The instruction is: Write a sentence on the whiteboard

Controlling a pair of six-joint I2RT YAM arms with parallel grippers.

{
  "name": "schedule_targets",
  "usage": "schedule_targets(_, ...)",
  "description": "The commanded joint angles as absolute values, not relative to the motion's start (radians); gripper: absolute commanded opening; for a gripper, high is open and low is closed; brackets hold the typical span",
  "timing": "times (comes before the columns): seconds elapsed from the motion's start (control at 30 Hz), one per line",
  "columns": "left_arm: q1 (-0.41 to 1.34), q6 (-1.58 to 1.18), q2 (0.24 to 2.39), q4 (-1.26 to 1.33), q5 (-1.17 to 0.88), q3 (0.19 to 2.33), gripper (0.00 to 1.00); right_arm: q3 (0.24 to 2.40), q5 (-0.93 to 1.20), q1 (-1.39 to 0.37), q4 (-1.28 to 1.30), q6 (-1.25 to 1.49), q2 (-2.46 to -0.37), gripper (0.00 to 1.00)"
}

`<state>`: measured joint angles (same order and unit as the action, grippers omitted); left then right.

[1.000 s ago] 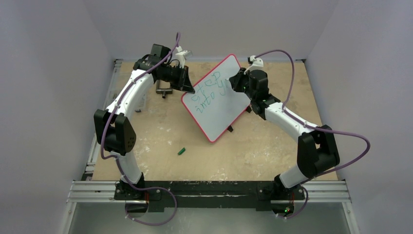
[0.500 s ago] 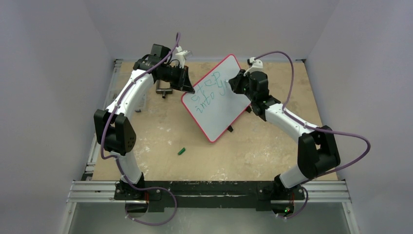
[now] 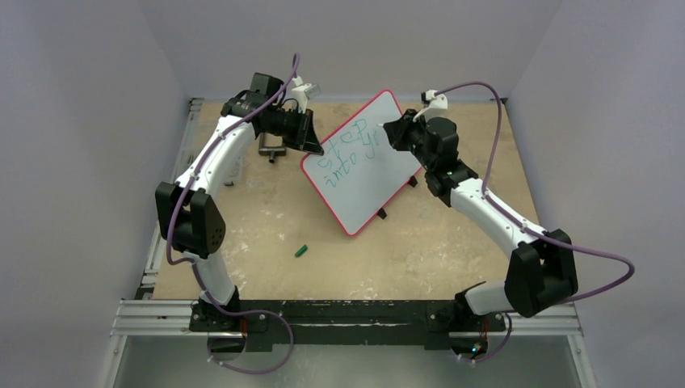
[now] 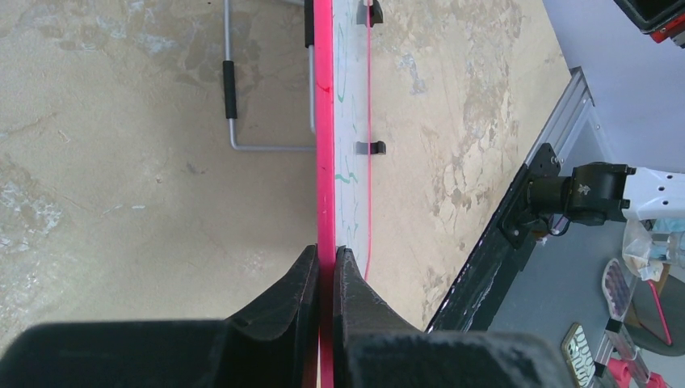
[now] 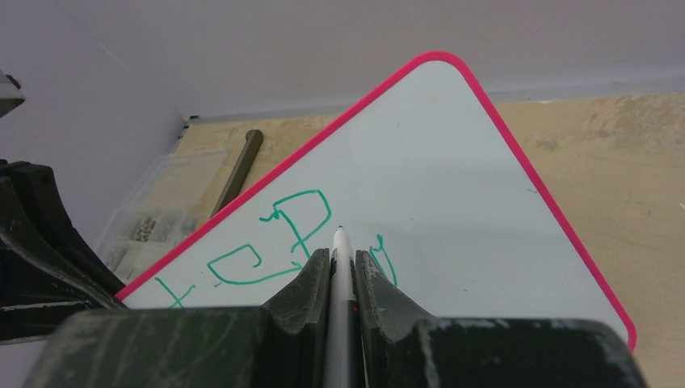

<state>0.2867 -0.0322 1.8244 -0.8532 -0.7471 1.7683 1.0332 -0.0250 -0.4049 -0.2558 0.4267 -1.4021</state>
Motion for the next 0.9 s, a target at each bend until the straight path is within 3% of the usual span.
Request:
schedule_targets(0.0,0.302,0.025,1.776,-0.838,-0.737,1.756,0.0,1.041,-0.091,-0.403,-0.263,0.414,-1.397,0.0)
schedule_targets(0.87,0.302,0.026,1.776,-0.837,-0.738,1.754,0.0,1.058,-0.08,-0.383,-0.266,0.415,-1.519,0.0)
